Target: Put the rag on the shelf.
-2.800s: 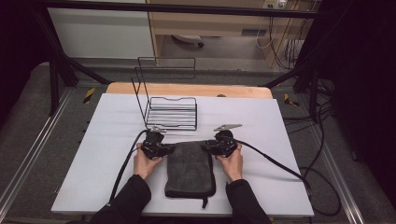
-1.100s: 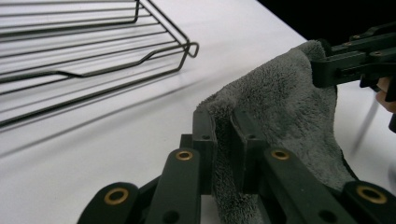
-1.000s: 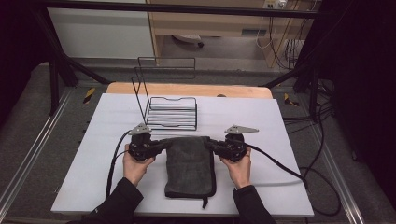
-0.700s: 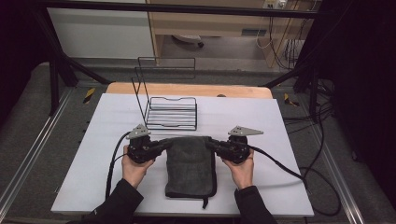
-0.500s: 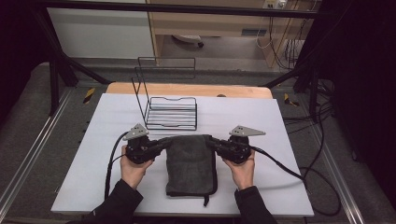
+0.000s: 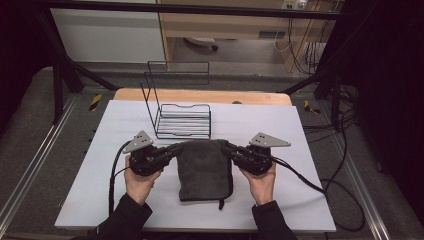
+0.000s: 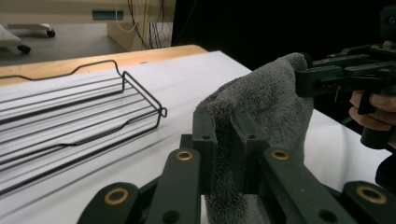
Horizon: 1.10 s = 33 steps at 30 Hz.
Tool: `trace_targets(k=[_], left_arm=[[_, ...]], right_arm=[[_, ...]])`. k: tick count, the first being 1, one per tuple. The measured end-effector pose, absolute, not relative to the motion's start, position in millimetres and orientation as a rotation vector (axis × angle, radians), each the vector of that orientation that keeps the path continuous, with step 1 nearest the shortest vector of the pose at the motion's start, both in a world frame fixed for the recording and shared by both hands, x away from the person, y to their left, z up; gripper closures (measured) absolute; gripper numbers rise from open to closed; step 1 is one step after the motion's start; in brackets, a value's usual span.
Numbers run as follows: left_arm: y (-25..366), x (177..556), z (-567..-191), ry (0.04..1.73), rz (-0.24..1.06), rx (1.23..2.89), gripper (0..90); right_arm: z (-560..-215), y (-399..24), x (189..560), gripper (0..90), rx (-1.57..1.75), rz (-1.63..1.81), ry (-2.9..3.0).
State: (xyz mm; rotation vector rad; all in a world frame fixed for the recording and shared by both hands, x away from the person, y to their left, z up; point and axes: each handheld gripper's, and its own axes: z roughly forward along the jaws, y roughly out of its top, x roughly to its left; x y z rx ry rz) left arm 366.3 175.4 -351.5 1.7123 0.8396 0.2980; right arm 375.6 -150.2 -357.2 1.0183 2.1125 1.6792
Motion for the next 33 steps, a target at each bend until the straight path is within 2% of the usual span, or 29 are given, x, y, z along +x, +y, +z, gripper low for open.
trace_targets(k=[33], left_arm=[[188.6,356.3,-305.6,0.772,0.419,1.535,81.4]], right_arm=[[-308.8,-134.9,362.6,78.4,0.863,1.821,1.886]])
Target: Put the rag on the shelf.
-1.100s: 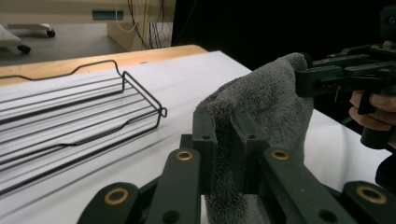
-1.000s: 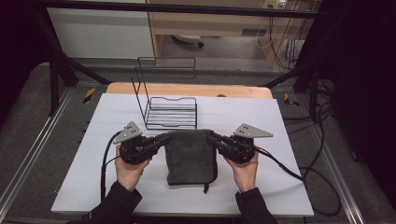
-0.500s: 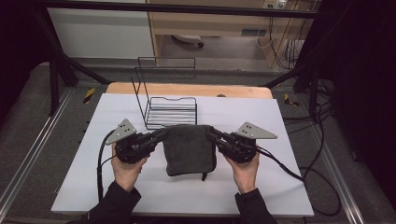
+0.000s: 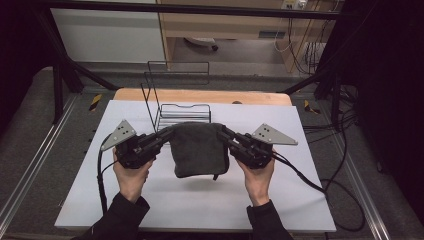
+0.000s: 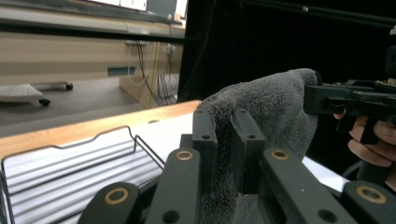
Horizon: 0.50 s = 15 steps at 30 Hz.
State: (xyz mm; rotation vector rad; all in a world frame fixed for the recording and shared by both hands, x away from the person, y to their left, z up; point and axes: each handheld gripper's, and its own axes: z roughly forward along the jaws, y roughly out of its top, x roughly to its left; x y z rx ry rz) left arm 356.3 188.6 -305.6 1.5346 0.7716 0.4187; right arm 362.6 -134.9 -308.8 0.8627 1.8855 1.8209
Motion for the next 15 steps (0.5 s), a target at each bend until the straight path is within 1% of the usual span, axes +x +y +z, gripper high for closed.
trace_targets(k=[15], left_arm=[[194.6,366.3,-273.5,0.763,0.457,1.446,81.4]], right_arm=[[-276.9,-122.9,370.6,78.5,0.825,1.86,1.779]])
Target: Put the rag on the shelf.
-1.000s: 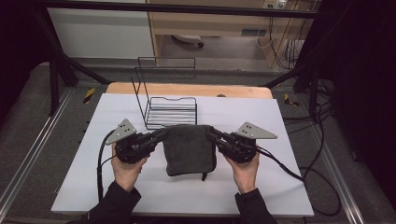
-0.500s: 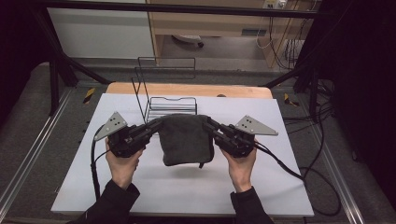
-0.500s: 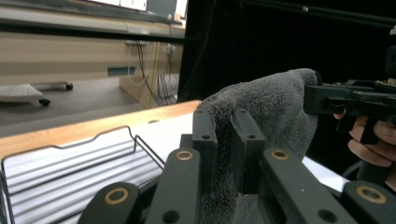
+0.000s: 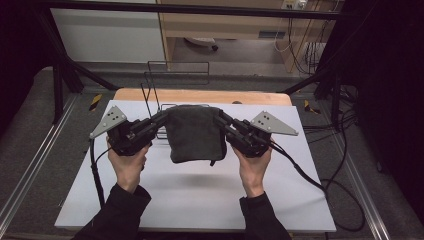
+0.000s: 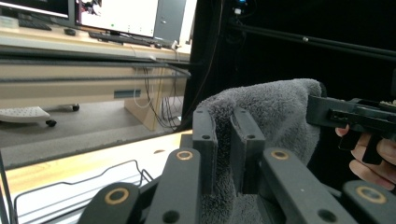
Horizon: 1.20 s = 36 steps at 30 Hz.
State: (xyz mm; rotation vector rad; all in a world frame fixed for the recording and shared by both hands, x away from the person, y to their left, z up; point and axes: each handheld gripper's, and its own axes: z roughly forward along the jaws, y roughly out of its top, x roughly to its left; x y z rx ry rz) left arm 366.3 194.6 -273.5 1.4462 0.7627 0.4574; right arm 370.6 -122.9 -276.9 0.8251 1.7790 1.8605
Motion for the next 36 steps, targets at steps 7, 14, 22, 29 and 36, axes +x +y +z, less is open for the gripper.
trace_targets(k=[7,14,22,29,36], left_arm=[[197.0,369.6,-258.6,0.75,0.48,1.41,81.5],[202.0,375.1,-246.4,0.755,0.498,1.37,81.6],[207.6,383.0,-231.4,0.767,0.515,1.319,81.6],[212.5,388.1,-216.7,0.764,0.537,1.294,81.6],[217.4,394.6,-199.9,0.762,0.562,1.274,81.6]], right_arm=[[-263.4,-118.9,376.4,78.6,0.812,1.882,1.733],[-246.1,-111.0,381.7,78.7,0.783,1.87,1.711],[-228.0,-101.1,389.9,78.7,0.767,1.871,1.693],[-213.4,-93.7,396.0,78.7,0.752,1.874,1.672],[-199.6,-86.0,405.8,78.7,0.749,1.883,1.643]])
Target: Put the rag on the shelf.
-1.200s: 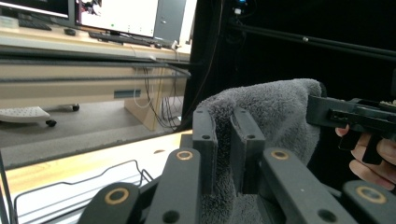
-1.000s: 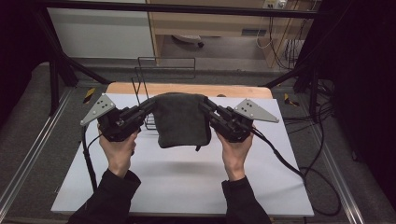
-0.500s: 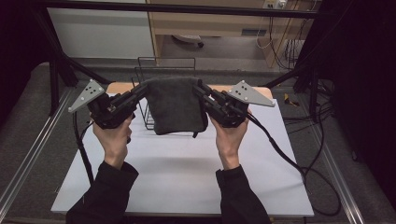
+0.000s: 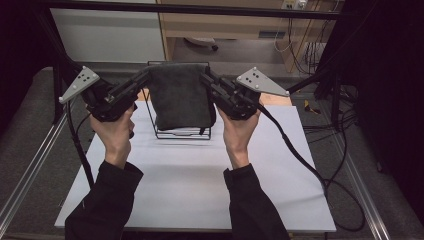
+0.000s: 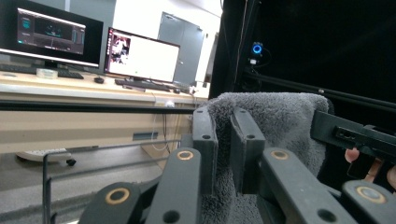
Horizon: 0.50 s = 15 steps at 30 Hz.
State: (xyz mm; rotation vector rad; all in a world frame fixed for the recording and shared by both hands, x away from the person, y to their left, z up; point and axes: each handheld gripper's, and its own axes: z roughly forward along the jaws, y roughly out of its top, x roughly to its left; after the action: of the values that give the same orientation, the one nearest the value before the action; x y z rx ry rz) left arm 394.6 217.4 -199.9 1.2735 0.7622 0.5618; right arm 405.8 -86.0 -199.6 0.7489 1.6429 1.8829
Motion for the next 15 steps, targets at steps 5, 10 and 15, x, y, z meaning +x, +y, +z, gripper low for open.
trace_targets(k=[5,10,15], left_arm=[[220.1,399.4,-188.2,0.759,0.581,1.259,81.6],[223.8,402.9,-179.5,0.756,0.586,1.242,81.6],[226.3,406.9,-171.2,0.753,0.585,1.231,81.7]], right_arm=[[-189.3,-81.0,411.0,78.7,0.745,1.897,1.616],[-178.6,-76.3,415.2,78.7,0.732,1.898,1.609],[-167.2,-73.0,420.0,78.7,0.723,1.896,1.598]])
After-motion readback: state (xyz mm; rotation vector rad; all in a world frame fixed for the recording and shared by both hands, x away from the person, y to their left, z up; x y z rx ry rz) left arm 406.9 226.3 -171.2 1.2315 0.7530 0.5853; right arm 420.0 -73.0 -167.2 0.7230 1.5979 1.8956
